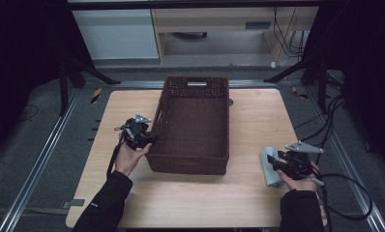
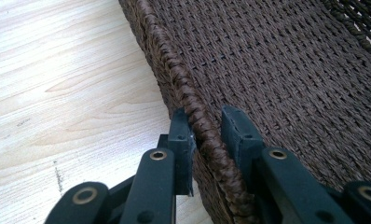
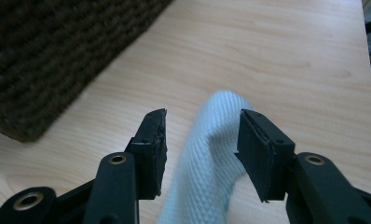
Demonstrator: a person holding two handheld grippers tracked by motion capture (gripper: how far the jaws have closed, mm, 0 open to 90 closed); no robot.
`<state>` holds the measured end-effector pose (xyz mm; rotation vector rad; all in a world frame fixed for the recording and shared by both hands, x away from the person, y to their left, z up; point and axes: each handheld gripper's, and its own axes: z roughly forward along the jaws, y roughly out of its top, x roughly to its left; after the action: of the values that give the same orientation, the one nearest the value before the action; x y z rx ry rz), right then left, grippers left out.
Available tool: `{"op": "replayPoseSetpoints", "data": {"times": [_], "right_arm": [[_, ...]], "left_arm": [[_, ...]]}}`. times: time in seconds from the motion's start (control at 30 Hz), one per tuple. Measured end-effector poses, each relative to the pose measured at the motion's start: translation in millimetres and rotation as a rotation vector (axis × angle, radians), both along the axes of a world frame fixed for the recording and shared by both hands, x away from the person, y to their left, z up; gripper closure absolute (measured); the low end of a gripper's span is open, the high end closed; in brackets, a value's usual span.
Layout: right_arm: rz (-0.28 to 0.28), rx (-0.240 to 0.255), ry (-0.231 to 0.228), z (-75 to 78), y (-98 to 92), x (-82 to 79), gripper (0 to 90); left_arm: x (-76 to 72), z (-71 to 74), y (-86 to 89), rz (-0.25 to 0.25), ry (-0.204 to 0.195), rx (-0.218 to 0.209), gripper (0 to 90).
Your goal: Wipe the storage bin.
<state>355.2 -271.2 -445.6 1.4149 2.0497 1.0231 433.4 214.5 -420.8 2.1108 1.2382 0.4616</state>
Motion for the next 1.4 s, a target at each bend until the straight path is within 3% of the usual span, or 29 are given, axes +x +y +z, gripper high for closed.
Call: {"op": "replayPoseSetpoints", "data": {"times": [0.2, 0.53, 0.77, 1.17, 1.3, 1.4], "right_arm": [[0.035, 0.033, -0.015, 14.9, 13.5, 11.0, 54.7], [0.103, 0.025, -0.055, 35.1, 46.1, 28.7, 55.4], [0.159, 0.034, -0.085, 48.8, 78.7, 48.0, 54.8], [0.21, 0.054, -0.08, 45.6, 110.2, 69.1, 54.6], [0.216, 0.048, -0.034, 39.4, 114.0, 77.9, 56.4], [0.223, 0.056, -0.028, 36.5, 115.3, 82.1, 57.1]], "left_arm": [[0.1, -0.4, 0.3, 0.0, -0.001, -0.007, 73.6], [-0.1, -0.6, 1.0, -0.01, -0.006, -0.004, 73.4], [-0.2, -0.7, 0.5, -0.017, -0.011, 0.004, 72.9], [0.6, -0.3, -0.3, -0.016, -0.007, 0.006, 72.6], [0.6, 0.3, -0.8, -0.022, -0.009, 0.019, 72.7], [0.4, 0.5, -1.7, -0.025, -0.015, 0.03, 72.8]]}}
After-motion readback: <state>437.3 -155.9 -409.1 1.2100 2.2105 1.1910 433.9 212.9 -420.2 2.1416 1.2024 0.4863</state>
